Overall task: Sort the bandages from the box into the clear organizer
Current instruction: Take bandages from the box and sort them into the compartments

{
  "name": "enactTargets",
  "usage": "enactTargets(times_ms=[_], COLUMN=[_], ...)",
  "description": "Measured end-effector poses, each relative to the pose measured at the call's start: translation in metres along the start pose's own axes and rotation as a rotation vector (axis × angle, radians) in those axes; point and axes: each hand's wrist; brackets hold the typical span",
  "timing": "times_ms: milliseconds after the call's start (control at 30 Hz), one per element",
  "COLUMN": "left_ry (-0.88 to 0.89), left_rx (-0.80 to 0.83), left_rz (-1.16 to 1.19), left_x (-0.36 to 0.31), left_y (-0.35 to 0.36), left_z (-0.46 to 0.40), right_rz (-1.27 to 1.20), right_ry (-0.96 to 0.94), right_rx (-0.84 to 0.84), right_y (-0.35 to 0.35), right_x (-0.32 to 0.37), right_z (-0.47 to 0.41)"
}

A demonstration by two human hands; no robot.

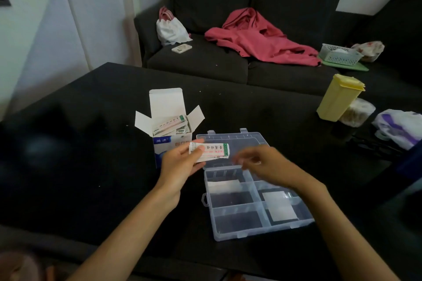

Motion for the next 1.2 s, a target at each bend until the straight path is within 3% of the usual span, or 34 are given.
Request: enactTargets(times_ms=[100,367,800,1033,1200], left_ry=[-0.02,-0.008,0.021,-0.037,-0.049], left_rx=[0.036,0.188,0.144,0.137,0.185], left_rz=[0.013,-0.072,-0.129,-0.085,-0.117], left_x=[0.001,0.004,0.003,0.001,0.001], left_y=[0.005,0.01,0.013,0.009,0.011], left_z=[0.004,0.005,0.004,0.004,0.005], right_rz=[-0.449,-0.827,-0.834,-0.648,-0.538], right_ry=[0.156,0.288,0.356,0.219,0.229], right_rx=[-0.107,-0.192,-0.285,-0.421,-0.545], right_y=[-0.001,0.02,0.031,0.04,0.045], right_x=[0.01,0.008,0.011,0.013,0.011], right_z=[-0.001,-0.005,-0.004,-0.002,-0.004])
Point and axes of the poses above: each hand's wrist, its own z-axis away from the middle knuckle, its own y-axis out of the palm, x = y × z, and after that the axes turned 2 degrees about y, right-handed
